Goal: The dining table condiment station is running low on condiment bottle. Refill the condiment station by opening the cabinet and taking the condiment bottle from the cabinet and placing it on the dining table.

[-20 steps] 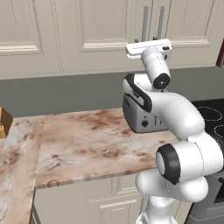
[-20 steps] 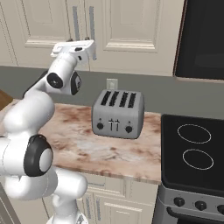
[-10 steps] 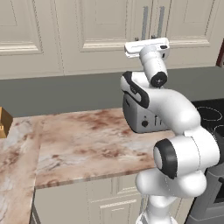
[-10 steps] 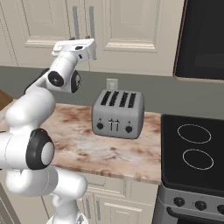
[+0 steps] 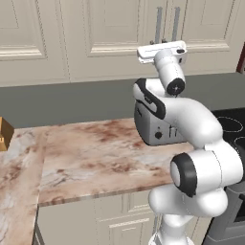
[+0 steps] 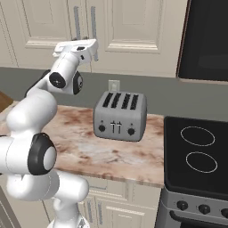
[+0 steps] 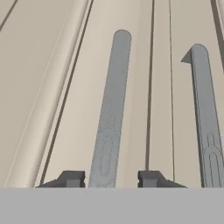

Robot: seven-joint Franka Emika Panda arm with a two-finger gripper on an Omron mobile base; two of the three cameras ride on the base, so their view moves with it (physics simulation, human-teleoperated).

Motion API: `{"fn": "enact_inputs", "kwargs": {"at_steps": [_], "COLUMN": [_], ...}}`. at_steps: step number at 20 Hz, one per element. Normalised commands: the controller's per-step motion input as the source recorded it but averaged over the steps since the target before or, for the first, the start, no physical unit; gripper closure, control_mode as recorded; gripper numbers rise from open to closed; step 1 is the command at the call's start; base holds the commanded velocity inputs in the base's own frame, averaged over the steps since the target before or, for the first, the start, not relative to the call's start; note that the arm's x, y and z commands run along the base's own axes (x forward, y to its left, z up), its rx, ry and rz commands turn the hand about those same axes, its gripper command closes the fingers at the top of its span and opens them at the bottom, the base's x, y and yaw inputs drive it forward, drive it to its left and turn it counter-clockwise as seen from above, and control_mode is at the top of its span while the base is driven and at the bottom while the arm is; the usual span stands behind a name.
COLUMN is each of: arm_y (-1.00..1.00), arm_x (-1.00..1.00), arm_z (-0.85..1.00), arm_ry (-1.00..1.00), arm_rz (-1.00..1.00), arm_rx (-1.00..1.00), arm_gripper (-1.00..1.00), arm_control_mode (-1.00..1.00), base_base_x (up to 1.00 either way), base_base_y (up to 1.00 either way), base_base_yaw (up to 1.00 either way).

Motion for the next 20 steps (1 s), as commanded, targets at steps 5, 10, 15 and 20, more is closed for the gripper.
{"fn": "enact_inputs", "kwargs": {"at_steps": [5,10,15,20], "arm_y": [0.00,0.00,0.14,0.33], "arm_x": [0.00,-0.02,-0.36,-0.63], "arm_z": [0.00,0.00,0.00,0.00], "arm_ry": [0.00,0.00,0.00,0.00], "arm_rz": [0.00,0.00,0.00,0.00], "arm_rx": [0.00,0.00,0.00,0.00], "arm_gripper": [1.00,1.00,1.00,1.00], "arm_control_mode": [-1.00,-1.00,-1.00,-1.00], "base_base_x": [0.00,0.00,0.00,0.00], "base_base_y": [0.00,0.00,0.00,0.00], "base_base_yaw": [0.00,0.00,0.00,0.00]}}
